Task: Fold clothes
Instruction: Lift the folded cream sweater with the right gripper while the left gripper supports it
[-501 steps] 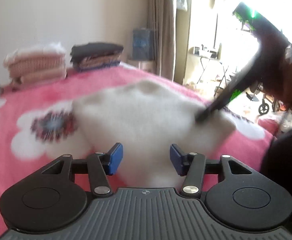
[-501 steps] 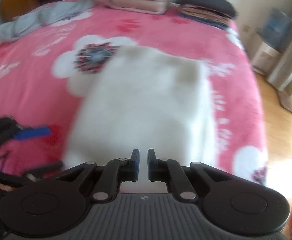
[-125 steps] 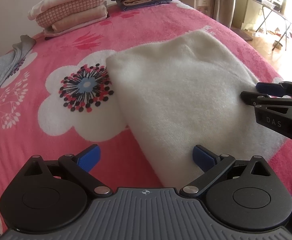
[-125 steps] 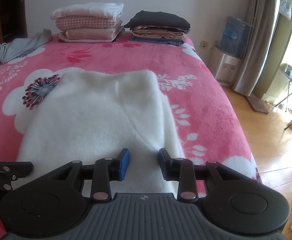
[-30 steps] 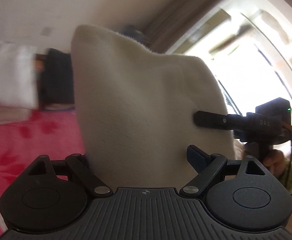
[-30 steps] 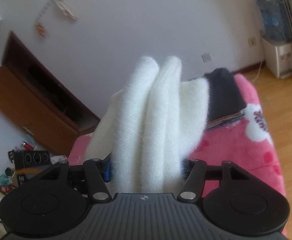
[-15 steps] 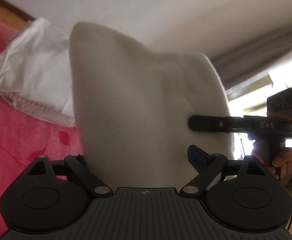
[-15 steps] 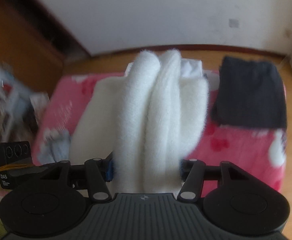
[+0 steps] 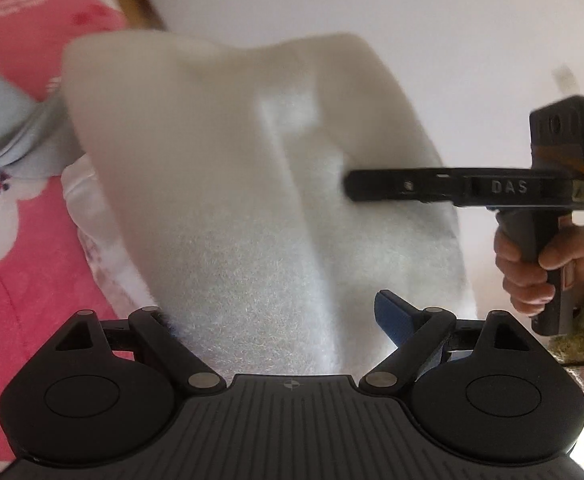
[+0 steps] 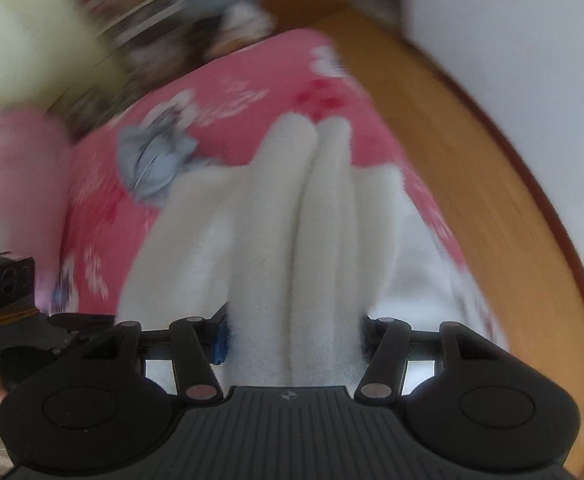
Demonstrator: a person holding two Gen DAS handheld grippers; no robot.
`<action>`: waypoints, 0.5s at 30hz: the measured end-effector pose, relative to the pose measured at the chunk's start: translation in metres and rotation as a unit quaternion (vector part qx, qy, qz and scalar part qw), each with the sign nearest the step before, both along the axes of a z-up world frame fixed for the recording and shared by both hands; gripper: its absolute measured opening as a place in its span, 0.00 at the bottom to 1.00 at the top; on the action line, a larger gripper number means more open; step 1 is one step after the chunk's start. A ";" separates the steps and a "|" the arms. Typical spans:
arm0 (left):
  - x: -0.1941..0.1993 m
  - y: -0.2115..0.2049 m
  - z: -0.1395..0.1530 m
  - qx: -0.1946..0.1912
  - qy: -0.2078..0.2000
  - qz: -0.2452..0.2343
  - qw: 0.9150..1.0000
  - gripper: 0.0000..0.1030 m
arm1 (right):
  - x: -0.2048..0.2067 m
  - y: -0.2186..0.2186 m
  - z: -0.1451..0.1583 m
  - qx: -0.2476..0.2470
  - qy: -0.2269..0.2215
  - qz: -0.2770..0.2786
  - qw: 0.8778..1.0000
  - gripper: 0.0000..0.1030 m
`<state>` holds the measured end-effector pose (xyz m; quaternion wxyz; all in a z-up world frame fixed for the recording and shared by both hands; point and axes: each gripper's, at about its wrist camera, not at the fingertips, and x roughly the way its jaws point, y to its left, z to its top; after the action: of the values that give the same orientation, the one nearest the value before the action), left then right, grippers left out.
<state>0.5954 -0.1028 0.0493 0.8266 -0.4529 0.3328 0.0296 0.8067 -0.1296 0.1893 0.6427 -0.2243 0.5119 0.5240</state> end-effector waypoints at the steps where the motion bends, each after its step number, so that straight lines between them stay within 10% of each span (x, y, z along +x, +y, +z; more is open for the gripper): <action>1: 0.006 -0.006 -0.008 0.006 0.001 0.017 1.000 0.87 | 0.005 0.008 -0.008 0.002 -0.004 0.030 1.000 0.57; 8: 0.038 -0.031 -0.057 0.020 0.018 0.067 0.997 0.87 | 0.042 0.013 -0.072 0.023 -0.002 0.099 0.995 0.57; 15: 0.029 -0.042 -0.040 0.049 0.000 0.067 0.997 0.87 | 0.061 -0.010 -0.082 0.074 0.021 0.082 0.994 0.57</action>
<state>0.6245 -0.1448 0.0089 0.8438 -0.4335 0.2996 0.1011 0.8678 -0.1399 0.1074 0.6017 -0.2064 0.4644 0.6162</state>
